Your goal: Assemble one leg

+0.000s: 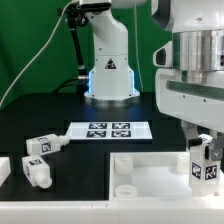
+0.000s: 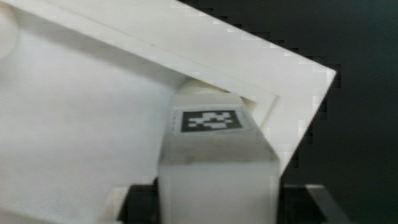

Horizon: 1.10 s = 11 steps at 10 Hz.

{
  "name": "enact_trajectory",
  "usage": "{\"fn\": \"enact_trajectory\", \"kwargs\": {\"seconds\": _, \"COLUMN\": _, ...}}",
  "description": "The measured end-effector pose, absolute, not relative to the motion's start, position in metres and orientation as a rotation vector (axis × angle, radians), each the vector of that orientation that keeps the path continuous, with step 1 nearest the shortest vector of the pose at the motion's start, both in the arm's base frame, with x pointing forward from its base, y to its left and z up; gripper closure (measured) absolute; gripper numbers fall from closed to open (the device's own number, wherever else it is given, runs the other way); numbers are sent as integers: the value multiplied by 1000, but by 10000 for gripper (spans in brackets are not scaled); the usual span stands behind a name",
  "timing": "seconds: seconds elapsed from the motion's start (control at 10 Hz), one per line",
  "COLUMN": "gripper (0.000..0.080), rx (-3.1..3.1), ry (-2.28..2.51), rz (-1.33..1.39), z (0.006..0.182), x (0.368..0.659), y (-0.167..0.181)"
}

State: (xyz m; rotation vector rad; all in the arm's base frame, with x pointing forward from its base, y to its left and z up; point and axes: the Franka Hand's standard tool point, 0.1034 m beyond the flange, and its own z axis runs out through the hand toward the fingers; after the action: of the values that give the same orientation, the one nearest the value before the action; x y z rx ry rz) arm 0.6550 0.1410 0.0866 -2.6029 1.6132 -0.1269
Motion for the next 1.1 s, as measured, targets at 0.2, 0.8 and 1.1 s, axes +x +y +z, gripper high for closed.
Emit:
{"fn": "enact_trajectory", "kwargs": {"seconds": 0.2, "gripper": 334, "rx": -2635, "ry": 1564, "rz": -129, "z": 87, "x": 655, "y": 141}}
{"fn": "enact_trajectory", "kwargs": {"seconds": 0.8, "gripper": 151, "rx": -3051, "ry": 563, "rz": -177, "z": 88, "x": 654, "y": 149}}
{"fn": "enact_trajectory", "kwargs": {"seconds": 1.1, "gripper": 151, "rx": -3119, "ry": 140, "rz": -185, "z": 88, "x": 655, "y": 148}}
